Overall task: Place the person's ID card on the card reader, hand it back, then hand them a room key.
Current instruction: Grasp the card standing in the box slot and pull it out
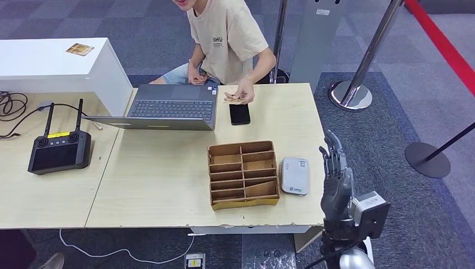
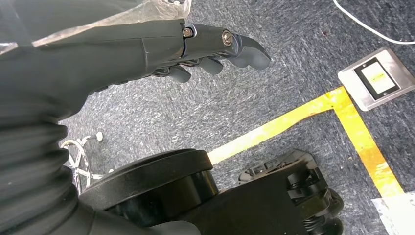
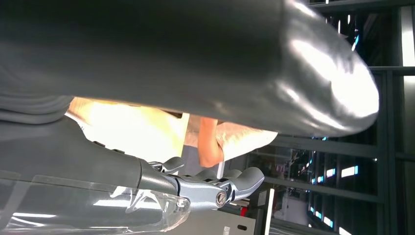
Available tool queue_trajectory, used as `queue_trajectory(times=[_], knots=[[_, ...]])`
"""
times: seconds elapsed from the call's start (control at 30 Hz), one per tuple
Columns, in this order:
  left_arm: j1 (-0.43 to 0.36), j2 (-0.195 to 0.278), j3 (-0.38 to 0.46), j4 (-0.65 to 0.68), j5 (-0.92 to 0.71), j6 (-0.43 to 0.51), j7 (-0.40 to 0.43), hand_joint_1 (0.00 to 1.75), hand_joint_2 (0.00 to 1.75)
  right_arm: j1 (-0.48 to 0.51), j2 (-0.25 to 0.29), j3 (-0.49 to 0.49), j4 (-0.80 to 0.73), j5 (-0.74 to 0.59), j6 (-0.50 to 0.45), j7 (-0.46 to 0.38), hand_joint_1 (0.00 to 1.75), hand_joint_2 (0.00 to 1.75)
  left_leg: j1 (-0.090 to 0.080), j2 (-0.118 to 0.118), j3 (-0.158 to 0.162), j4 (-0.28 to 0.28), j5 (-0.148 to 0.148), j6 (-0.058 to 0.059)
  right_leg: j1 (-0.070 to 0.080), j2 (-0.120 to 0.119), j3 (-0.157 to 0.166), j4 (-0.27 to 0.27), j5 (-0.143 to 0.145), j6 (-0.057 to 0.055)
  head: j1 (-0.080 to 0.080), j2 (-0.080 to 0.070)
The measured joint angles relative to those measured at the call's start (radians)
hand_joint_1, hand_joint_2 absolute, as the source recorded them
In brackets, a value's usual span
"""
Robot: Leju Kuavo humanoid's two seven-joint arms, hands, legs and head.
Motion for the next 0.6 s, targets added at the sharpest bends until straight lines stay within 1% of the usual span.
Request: queue_trajectory(times=[0.2, 0.27, 0.33, 0.4, 0.6], knots=[[0.000, 0.000, 0.000, 0.000, 0.000, 0.000, 0.000, 0.00, 1.75, -0.001, -0.001, 0.003, 0.000, -0.005, 0.002, -0.002, 0.00, 0.00, 0.000, 0.000, 0.000, 0.000, 0.000, 0.000, 0.000, 0.000, 0.000, 0.000, 0.000, 0.000, 0.000, 0.000], [0.000, 0.000, 0.000, 0.000, 0.000, -0.001, 0.000, 0.00, 1.75, -0.001, -0.001, 0.004, 0.000, -0.055, 0.022, -0.021, 0.00, 0.00, 0.000, 0.000, 0.000, 0.000, 0.000, 0.000, 0.000, 0.000, 0.000, 0.000, 0.000, 0.000, 0.000, 0.000], [0.000, 0.000, 0.000, 0.000, 0.000, -0.004, 0.001, 0.00, 1.75, 0.000, 0.000, 0.005, 0.000, -0.146, 0.057, -0.064, 0.00, 0.00, 0.000, 0.000, 0.000, 0.000, 0.000, 0.000, 0.000, 0.000, 0.000, 0.000, 0.000, 0.000, 0.000, 0.000], [0.000, 0.000, 0.000, 0.000, 0.000, -0.007, 0.002, 0.00, 1.75, 0.001, 0.001, 0.005, 0.000, -0.200, 0.080, -0.097, 0.00, 0.00, 0.000, 0.000, 0.000, 0.000, 0.000, 0.000, 0.000, 0.000, 0.000, 0.000, 0.000, 0.000, 0.000, 0.000], [-0.001, 0.001, 0.000, 0.000, 0.002, -0.010, 0.002, 0.00, 1.75, 0.004, 0.001, 0.006, 0.000, -0.221, 0.087, -0.103, 0.00, 0.00, 0.000, 0.000, 0.000, 0.000, 0.000, 0.000, 0.000, 0.000, 0.000, 0.000, 0.000, 0.000, 0.000, 0.000]])
